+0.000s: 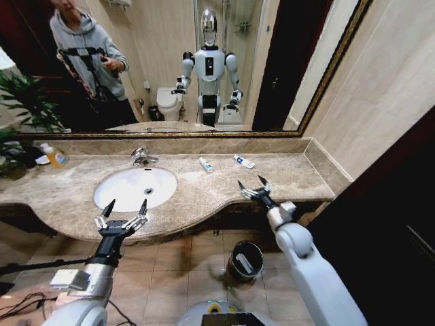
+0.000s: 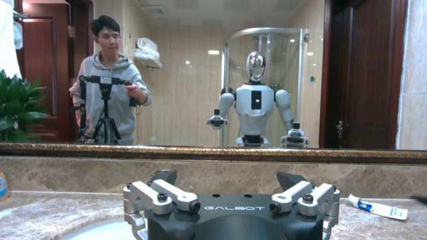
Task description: Pick up the trash from the sink and place it in the trash bin.
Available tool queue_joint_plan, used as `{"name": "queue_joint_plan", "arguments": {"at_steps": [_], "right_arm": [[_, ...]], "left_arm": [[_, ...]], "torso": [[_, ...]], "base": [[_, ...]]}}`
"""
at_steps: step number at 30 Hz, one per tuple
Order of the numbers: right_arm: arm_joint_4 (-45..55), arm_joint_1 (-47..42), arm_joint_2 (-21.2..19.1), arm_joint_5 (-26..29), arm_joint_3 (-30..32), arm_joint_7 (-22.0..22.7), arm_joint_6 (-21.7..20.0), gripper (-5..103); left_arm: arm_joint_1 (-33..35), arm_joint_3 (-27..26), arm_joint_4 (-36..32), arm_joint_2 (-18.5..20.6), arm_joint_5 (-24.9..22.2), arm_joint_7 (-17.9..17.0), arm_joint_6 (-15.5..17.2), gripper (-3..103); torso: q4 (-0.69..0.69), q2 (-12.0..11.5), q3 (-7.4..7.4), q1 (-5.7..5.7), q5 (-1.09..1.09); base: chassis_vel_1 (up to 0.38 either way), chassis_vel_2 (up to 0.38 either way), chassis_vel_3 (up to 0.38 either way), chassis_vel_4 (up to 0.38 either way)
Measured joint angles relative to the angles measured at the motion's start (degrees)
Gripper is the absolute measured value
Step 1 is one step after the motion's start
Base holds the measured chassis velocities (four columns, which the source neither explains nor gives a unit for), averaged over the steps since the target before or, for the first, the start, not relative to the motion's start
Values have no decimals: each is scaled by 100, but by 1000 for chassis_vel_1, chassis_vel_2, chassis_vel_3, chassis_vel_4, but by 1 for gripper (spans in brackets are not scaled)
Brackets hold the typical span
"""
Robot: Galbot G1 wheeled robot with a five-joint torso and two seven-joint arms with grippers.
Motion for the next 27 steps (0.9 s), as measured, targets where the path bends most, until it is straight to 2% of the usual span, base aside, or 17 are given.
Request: {"name": "queue_joint_plan", "arguments": {"at_steps": [6,17,20,27], "right_arm": [[-538,536,84,240,-452,117,-190,100],[-1723,1920,622,297,-1282,302,-327,100],[-2366,2383,902,152,-1440,312,-299,100],[-3430,2867,1403,-271,-1611,303,-87,100]], "left_arm": [[0,0,0,0,0,0,0,100],[0,0,0,0,0,0,0,100],[0,0,0,1,0,1,1,100],[0,0,0,0,0,0,0,100]], "torso": [[-1,0,0,0,0],[0,0,0,-1,-1],[-1,0,0,-1,-1],[0,0,0,0,-2]], "base": [[0,0,0,0],[0,0,0,0],[0,0,0,0],[0,0,0,0]]}}
